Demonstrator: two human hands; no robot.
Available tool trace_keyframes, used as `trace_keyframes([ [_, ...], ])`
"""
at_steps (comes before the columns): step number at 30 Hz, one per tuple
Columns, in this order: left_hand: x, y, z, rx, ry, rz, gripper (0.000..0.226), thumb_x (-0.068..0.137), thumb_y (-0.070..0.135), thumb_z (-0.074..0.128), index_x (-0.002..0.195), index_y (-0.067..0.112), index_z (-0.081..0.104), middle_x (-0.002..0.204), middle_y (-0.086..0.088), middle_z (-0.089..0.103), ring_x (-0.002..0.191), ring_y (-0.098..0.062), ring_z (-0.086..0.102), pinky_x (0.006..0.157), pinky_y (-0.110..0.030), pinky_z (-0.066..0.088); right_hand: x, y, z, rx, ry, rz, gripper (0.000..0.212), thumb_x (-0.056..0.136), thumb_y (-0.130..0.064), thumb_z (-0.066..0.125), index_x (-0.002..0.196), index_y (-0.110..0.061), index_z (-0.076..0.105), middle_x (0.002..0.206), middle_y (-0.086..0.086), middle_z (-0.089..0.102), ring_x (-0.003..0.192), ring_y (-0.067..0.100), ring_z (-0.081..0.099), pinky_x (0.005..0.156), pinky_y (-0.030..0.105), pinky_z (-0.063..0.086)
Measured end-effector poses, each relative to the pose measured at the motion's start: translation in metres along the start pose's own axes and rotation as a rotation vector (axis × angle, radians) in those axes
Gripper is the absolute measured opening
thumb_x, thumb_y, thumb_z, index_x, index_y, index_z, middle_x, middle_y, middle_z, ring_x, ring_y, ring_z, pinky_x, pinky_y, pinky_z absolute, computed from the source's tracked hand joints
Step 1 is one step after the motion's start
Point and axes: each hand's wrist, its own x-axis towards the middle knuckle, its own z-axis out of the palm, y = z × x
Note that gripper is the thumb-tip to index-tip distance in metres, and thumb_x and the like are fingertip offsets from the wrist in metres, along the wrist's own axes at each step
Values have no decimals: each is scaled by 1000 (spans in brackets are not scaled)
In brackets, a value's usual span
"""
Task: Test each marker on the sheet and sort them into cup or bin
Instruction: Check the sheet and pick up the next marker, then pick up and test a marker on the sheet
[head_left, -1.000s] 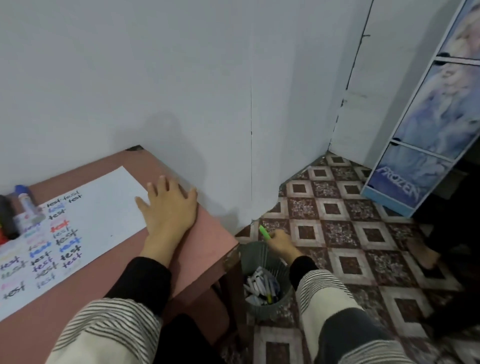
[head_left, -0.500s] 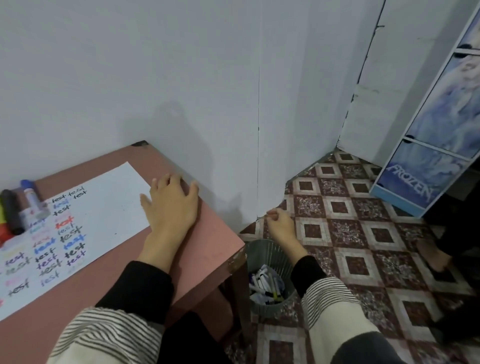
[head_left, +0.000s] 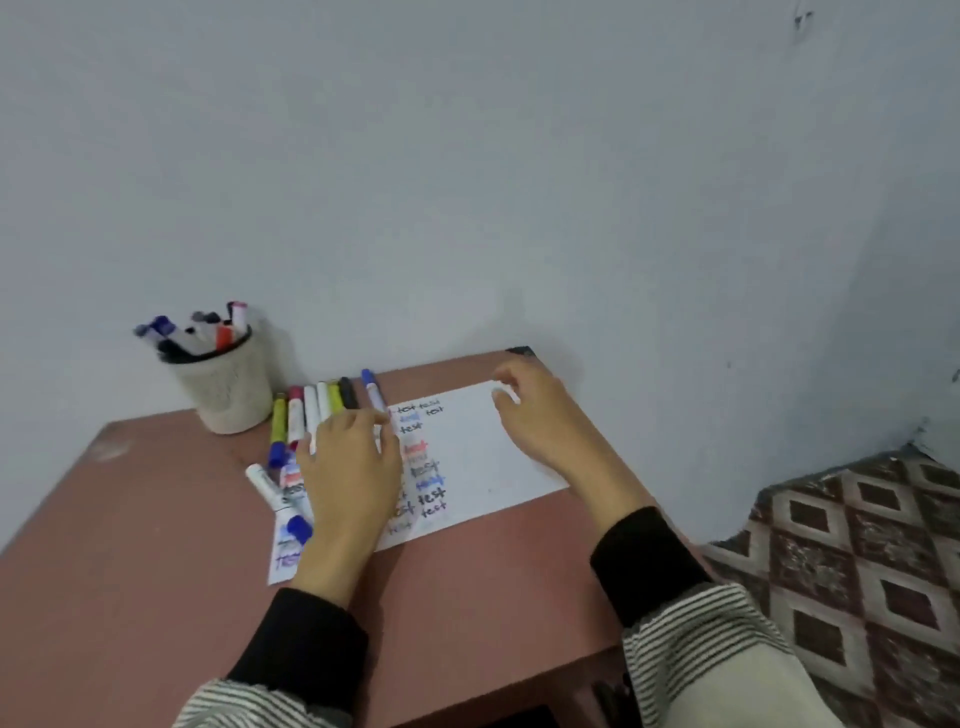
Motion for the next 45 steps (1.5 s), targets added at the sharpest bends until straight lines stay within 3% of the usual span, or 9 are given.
trace_keyframes([
  [7, -3, -67, -33, 317, -164, -383, 46, 91, 40, 51, 124, 8, 44, 124, -14, 43, 112, -32, 44, 89, -41, 40, 19, -27, 102, -478, -248, 76, 52, 104, -35, 33, 151, -13, 24, 159, 11, 18, 146, 27, 16, 116, 50, 14],
  [15, 10, -90, -49, 9, -169, -522, 28, 101, 20, 41, 124, 4, 38, 123, -17, 51, 106, -34, 57, 74, -39, 38, 21, -26, 124, -614, -212, 63, 52, 104, -38, 22, 151, -17, 23, 159, 11, 19, 147, 26, 14, 116, 55, 8],
  [19, 21, -86, -58, -330, 32, -243, 36, 103, 33, 39, 133, 15, 48, 123, -1, 51, 91, -11, 50, 76, -29, 42, 20, -25, 124, -603, -201, 69, 51, 104, -39, 23, 150, -18, 24, 158, 10, 20, 147, 26, 14, 116, 55, 8],
  [22, 31, -71, -51, -356, -37, 32, 32, 102, 44, 38, 129, 34, 51, 112, 12, 55, 89, -5, 53, 75, -30, 48, 23, -24, 121, -582, -223, 77, 49, 104, -36, 25, 150, -18, 26, 158, 8, 20, 147, 24, 15, 117, 53, 6],
  [26, 44, -58, -31, -287, -115, 145, 30, 101, 48, 37, 126, 39, 51, 102, 18, 59, 81, 1, 52, 65, -20, 41, 32, -20, 109, -220, -60, 103, 38, 103, -18, 34, 140, -14, 44, 145, 5, 43, 133, 21, 40, 113, 42, 25],
  [30, 53, -56, -12, -284, -158, 185, 31, 94, 52, 48, 119, 34, 54, 99, 19, 63, 79, 1, 55, 64, -15, 41, 42, -20, 90, 397, 213, 236, 31, 104, -30, 39, 112, -10, 61, 88, 1, 64, 83, 17, 59, 66, 26, 42],
  [36, 50, -54, -5, -275, -212, 287, 40, 87, 56, 52, 117, 31, 57, 103, 18, 60, 88, -3, 56, 80, -31, 51, 48, -22, 85, 734, -79, 270, 24, 94, -32, 62, 86, -10, 63, 66, 3, 58, 50, 9, 42, 47, 18, 33],
  [42, 51, -63, 9, -161, -301, 354, 33, 103, 24, 44, 136, 21, 47, 128, 6, 51, 116, -12, 47, 92, -32, 46, 58, -13, 78, 1042, 74, 280, 23, 93, -23, 63, 74, -12, 54, 59, 0, 47, 44, 8, 34, 40, 18, 26],
  [45, 51, -59, 12, -189, -337, 345, 29, 104, 23, 38, 131, 15, 46, 123, 2, 48, 111, -15, 45, 95, -33, 43, 57, -19, 85, 1079, -32, 329, 31, 89, -30, 68, 72, -15, 48, 56, 0, 44, 43, 9, 30, 39, 20, 23],
])
